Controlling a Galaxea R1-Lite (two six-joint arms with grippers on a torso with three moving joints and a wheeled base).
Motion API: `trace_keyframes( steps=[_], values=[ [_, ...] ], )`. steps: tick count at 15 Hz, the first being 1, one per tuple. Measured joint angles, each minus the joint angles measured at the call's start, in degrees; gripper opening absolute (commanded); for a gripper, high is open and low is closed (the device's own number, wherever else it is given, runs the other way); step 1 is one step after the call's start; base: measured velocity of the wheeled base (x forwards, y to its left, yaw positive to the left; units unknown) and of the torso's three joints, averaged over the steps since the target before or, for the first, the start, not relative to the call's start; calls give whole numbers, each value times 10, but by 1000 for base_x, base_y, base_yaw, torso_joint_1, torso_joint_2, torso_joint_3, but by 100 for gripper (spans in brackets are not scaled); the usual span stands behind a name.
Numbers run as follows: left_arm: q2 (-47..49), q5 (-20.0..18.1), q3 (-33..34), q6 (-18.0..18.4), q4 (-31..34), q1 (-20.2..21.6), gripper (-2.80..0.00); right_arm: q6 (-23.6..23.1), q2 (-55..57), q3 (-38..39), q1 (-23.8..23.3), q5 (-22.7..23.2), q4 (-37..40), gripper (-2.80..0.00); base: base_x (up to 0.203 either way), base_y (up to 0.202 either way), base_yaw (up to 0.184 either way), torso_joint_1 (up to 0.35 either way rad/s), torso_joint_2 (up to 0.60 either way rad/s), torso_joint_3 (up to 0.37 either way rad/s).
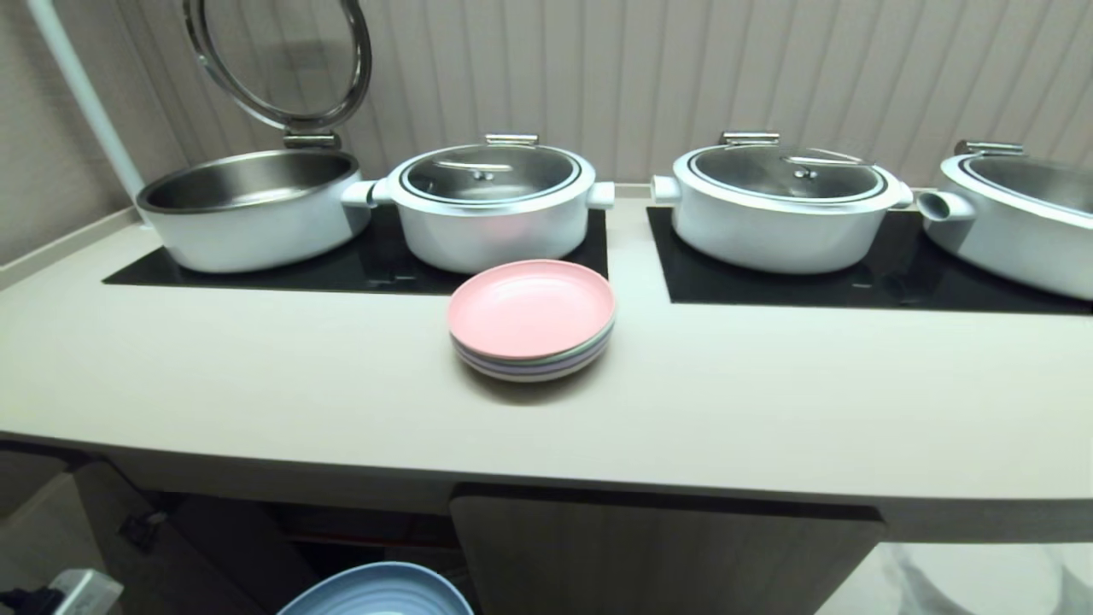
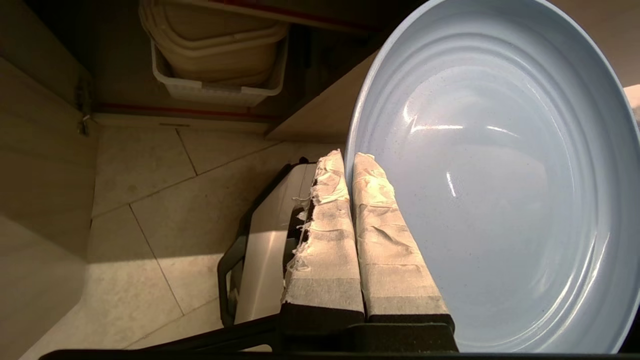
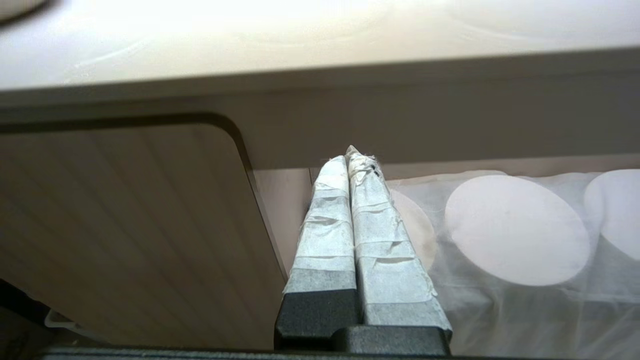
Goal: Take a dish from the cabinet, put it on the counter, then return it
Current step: Place it on the table
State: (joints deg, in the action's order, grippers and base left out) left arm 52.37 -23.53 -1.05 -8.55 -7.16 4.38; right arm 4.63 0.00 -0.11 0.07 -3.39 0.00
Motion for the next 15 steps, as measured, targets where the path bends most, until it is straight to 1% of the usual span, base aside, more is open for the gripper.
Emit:
trace_keyframes(
  steps=[5, 15],
  values=[
    [0, 0, -1, 0, 0, 0, -280, 0, 0, 0, 0, 0, 0, -280, 0, 0, 0, 265, -562, -294],
    [0, -1, 0, 0, 0, 0, -280, 0, 0, 0, 0, 0, 0, -280, 0, 0, 0, 175, -352, -180]
  ],
)
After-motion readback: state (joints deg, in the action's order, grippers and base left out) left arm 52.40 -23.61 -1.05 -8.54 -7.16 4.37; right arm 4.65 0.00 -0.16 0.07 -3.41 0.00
